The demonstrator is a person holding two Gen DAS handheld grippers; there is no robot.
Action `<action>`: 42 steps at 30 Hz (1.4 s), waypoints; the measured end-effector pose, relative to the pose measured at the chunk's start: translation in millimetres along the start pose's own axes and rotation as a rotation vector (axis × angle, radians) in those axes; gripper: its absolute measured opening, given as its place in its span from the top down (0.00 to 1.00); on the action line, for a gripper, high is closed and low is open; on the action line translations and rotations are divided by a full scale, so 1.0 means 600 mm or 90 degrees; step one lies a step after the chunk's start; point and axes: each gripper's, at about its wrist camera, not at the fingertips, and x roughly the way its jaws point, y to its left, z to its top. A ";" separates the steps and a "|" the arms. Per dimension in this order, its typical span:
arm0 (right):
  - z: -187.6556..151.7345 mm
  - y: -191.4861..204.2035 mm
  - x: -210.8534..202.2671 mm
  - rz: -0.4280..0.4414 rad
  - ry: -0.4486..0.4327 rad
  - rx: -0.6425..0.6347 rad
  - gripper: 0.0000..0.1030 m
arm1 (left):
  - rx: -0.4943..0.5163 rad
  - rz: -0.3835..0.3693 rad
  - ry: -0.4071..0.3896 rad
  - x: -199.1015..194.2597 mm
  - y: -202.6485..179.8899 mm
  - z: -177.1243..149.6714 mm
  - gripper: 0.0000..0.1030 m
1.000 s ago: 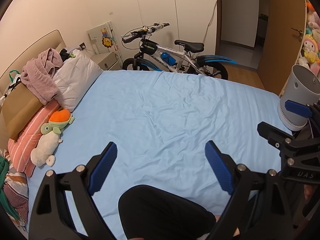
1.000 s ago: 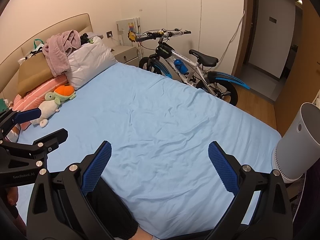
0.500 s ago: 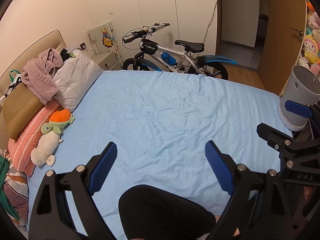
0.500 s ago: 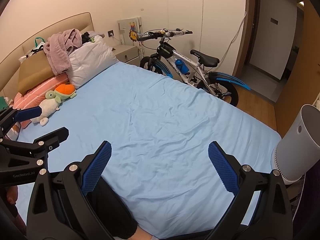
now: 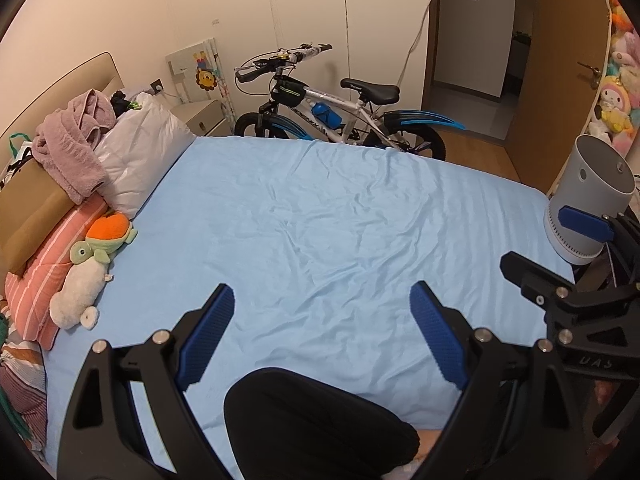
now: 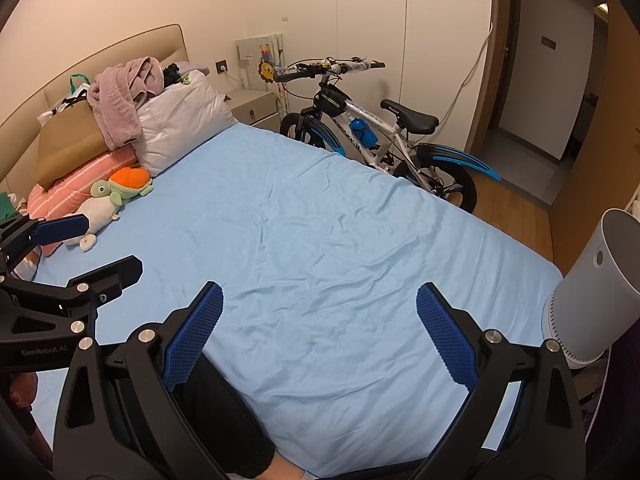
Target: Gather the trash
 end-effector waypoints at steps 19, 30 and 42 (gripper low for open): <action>-0.005 -0.004 -0.002 -0.007 -0.002 0.000 0.09 | 0.009 0.002 -0.016 -0.003 -0.011 0.003 0.10; -0.006 -0.007 0.000 -0.006 -0.002 0.001 0.09 | -0.017 0.035 -0.009 0.000 0.003 0.001 0.10; -0.006 -0.005 0.001 -0.007 -0.001 -0.001 0.09 | -0.030 0.022 -0.004 0.001 0.013 0.000 0.10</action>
